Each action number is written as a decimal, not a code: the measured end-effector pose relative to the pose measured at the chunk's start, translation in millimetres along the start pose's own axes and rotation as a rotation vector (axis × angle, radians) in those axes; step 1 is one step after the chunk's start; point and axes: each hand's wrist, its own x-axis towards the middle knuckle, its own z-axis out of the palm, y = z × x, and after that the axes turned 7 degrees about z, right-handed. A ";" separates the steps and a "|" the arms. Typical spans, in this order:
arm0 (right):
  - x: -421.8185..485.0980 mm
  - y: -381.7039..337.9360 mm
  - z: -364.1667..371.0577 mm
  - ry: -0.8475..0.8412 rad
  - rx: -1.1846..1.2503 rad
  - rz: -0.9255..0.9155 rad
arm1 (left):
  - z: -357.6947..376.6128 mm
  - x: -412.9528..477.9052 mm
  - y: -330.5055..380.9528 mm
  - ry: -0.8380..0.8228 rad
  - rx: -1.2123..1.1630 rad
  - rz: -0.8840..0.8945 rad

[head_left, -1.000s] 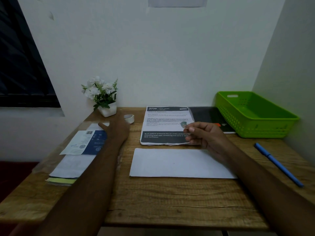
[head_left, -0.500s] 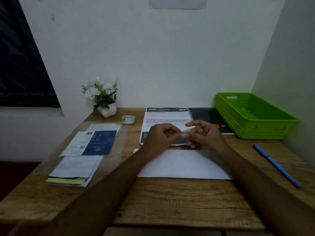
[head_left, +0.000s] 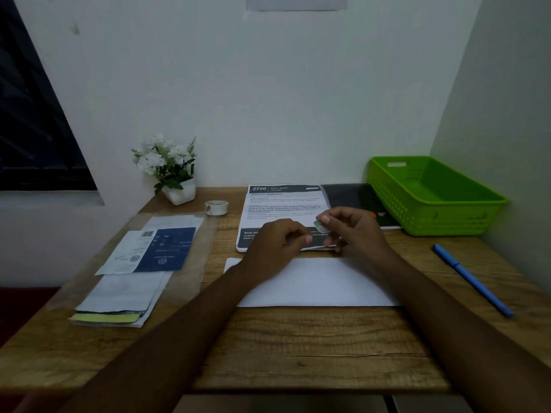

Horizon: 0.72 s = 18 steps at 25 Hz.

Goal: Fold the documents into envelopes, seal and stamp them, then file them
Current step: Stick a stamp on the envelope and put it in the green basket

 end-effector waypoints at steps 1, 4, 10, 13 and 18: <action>1.3 0.0 -2.0 0.022 0.017 -0.002 | 2.6 -0.7 1.8 -0.049 0.080 0.056; 3.7 -1.5 -8.8 0.071 0.076 0.006 | 17.8 -1.9 16.6 -0.183 0.194 0.150; 9.4 -1.4 -20.5 0.156 0.134 0.024 | 59.1 17.9 49.8 -0.305 0.296 0.042; 8.1 -3.9 -21.4 0.242 0.186 0.018 | 70.8 27.9 66.7 -0.371 0.175 0.002; -4.0 -21.1 -32.3 0.386 0.186 -0.039 | 78.2 32.7 59.5 -0.390 0.019 -0.187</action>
